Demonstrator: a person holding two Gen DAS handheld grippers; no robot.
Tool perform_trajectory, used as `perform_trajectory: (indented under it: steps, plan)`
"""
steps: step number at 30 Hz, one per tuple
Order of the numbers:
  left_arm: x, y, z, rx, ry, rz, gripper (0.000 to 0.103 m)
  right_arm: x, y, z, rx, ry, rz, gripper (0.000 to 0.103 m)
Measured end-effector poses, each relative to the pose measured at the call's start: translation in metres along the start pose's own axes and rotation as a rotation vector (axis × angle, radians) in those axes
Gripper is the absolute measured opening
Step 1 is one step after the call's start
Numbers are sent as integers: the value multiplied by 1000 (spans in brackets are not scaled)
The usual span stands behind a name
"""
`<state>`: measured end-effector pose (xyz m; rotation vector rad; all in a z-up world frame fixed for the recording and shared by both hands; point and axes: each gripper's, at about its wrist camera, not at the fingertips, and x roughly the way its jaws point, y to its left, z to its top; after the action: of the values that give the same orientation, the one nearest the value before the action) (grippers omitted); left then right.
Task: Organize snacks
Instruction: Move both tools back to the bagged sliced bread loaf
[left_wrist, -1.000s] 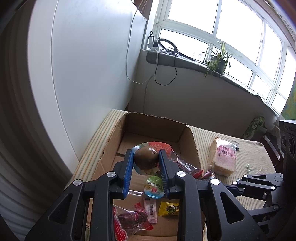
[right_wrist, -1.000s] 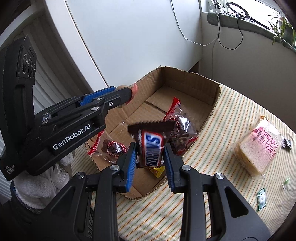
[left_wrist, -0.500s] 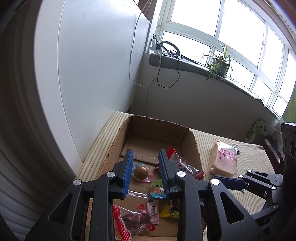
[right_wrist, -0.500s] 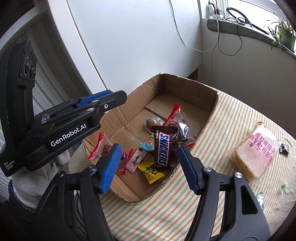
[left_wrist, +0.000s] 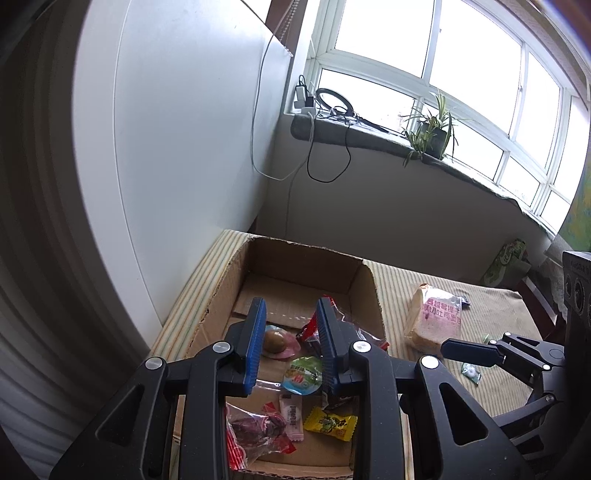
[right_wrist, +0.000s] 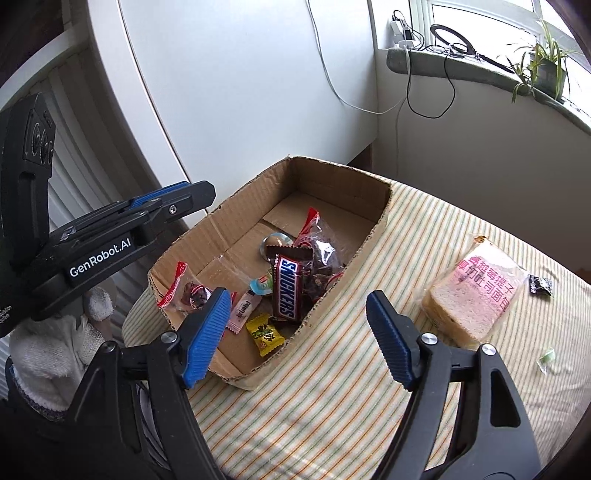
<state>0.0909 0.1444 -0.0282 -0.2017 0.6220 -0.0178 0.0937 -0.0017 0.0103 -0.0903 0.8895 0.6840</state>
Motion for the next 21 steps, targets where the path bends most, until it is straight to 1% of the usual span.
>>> perform_trajectory:
  steps: [4, 8, 10, 14, 21]
  plan:
    - [-3, -10, -1, 6, -4, -15, 27, -15, -10, -5, 2, -34, -23, 78]
    - [-5, -22, -4, 15, 0, -37, 27, -24, -29, -14, 30, -23, 1, 78]
    - [-6, -31, -6, 24, 2, -53, 27, -30, -42, -23, 50, -26, -9, 78]
    - [-6, -51, -12, 44, 10, -86, 27, -45, -75, -42, 96, -19, -60, 78]
    - [-2, -89, -26, 71, 40, -156, 27, -82, -148, -69, 236, -48, -144, 78]
